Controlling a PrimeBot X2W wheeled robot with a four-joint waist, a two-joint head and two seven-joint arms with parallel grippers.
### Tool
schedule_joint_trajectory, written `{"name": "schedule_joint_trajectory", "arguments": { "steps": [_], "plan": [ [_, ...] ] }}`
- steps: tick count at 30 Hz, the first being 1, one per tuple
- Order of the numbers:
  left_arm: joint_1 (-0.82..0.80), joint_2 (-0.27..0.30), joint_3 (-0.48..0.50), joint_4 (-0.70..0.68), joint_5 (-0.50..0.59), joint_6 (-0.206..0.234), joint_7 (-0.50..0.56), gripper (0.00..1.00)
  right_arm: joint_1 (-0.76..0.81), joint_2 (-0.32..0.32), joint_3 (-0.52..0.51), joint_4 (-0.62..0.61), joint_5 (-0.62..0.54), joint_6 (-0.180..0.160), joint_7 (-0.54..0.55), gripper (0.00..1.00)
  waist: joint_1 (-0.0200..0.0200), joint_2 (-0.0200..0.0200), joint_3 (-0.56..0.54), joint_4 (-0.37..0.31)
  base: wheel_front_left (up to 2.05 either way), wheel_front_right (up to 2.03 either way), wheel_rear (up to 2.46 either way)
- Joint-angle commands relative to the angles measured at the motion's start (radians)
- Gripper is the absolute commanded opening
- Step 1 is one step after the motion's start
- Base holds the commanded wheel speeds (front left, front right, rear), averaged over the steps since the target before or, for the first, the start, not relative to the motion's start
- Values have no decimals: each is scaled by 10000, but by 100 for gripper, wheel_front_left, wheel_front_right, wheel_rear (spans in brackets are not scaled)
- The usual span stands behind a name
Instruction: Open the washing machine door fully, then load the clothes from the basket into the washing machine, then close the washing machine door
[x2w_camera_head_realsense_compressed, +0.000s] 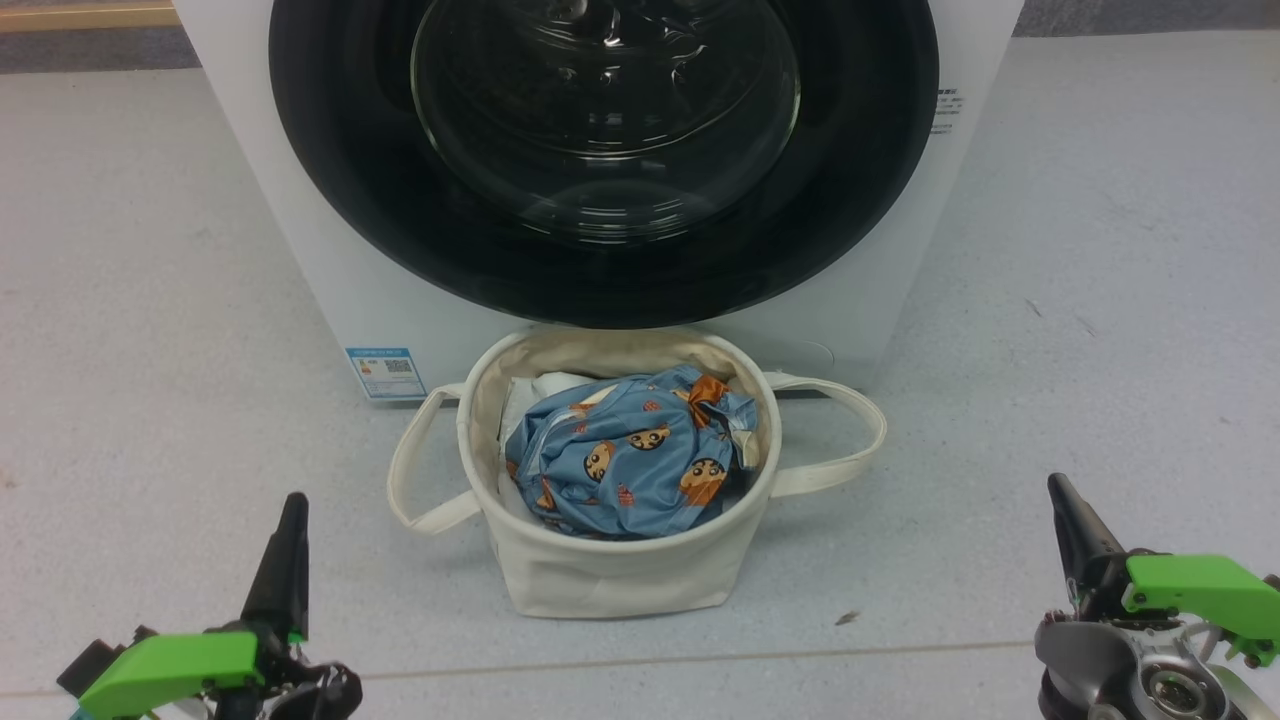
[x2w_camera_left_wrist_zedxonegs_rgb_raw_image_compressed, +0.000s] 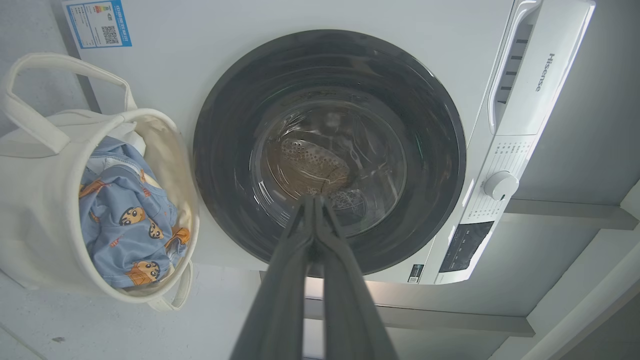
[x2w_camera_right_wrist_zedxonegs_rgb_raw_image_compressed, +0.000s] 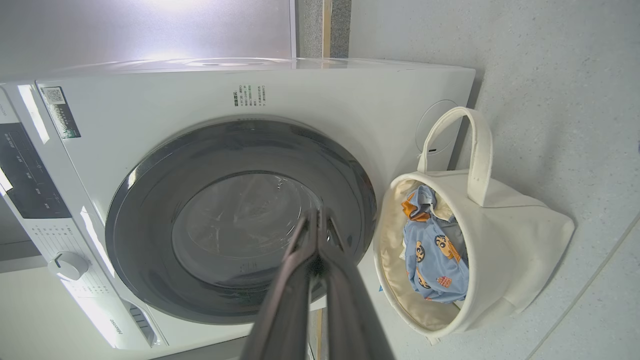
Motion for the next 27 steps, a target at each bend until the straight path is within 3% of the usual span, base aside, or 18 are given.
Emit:
{"name": "schedule_joint_trajectory", "arguments": {
  "steps": [1, 27],
  "plan": [
    [-444, 62, 369, -307, 70, -67, 73, 0, -321, -260, 109, -347, 14, 0, -122, 0, 0, 0, 0, 0, 0, 0, 0],
    [-444, 62, 369, -307, 70, -67, 73, 0, -321, -260, 109, -347, 14, 0, -122, 0, 0, 0, 0, 0, 0, 0, 0]
  ]
}}
